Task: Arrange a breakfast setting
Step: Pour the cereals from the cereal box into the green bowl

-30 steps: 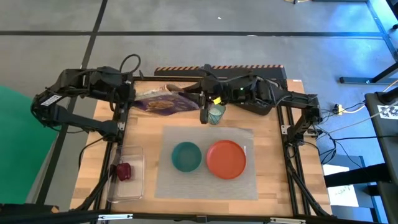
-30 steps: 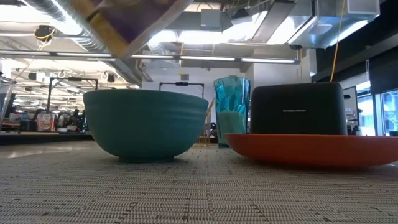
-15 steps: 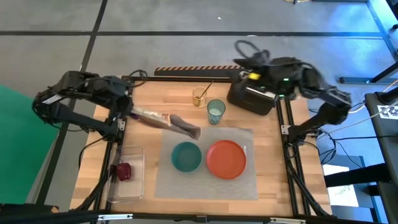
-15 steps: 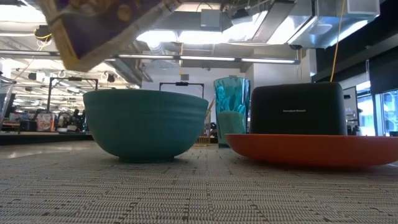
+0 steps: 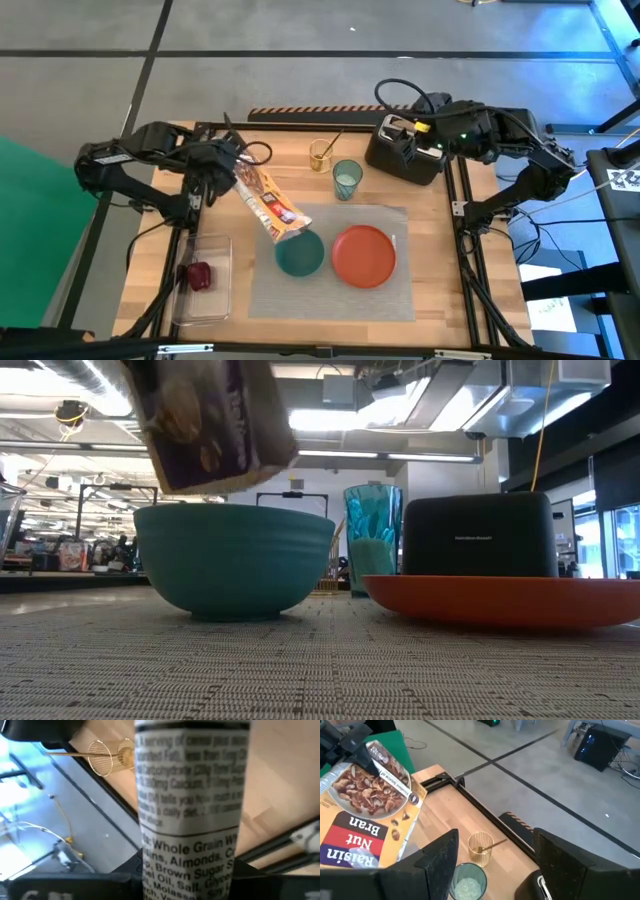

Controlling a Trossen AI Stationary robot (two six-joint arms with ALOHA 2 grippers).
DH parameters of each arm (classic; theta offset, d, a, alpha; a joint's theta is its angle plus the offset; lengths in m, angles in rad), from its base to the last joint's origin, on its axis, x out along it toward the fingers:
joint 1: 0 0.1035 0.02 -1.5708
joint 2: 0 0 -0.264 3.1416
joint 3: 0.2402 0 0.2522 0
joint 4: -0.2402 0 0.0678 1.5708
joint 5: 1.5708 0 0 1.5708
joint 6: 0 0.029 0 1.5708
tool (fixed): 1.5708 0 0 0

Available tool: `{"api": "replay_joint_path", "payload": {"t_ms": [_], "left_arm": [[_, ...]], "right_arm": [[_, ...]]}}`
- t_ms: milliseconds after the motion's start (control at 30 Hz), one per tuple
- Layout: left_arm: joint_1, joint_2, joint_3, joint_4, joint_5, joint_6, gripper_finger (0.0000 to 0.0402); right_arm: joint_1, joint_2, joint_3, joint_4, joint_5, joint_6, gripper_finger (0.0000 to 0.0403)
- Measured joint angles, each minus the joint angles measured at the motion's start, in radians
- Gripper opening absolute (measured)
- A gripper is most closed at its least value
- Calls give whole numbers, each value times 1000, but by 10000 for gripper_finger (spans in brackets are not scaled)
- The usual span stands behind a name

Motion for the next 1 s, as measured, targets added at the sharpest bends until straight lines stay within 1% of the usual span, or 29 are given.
{"api": "replay_joint_path", "payload": {"t_ms": [200, 467, 633, 767, 900, 1000], "left_arm": [[-28, 32, 0, 33, -8, 117, 92], [-90, 58, 1, 136, -96, 256, 92], [-136, 66, 1, 167, -160, 347, 92], [-167, 77, 1, 176, -168, 417, 92], [-196, 93, 1, 189, -180, 444, 92], [-217, 115, 1, 197, -209, 447, 92]], "right_arm": [[0, 0, 0, 1, 2, 2, 246], [0, 0, 0, 1, 2, 2, 246], [0, 0, 0, 1, -3, 2, 246], [0, 1, 0, 1, -9, 2, 246], [0, 1, 0, 0, -11, 2, 246], [0, 1, 0, -4, -17, 2, 246]]}}
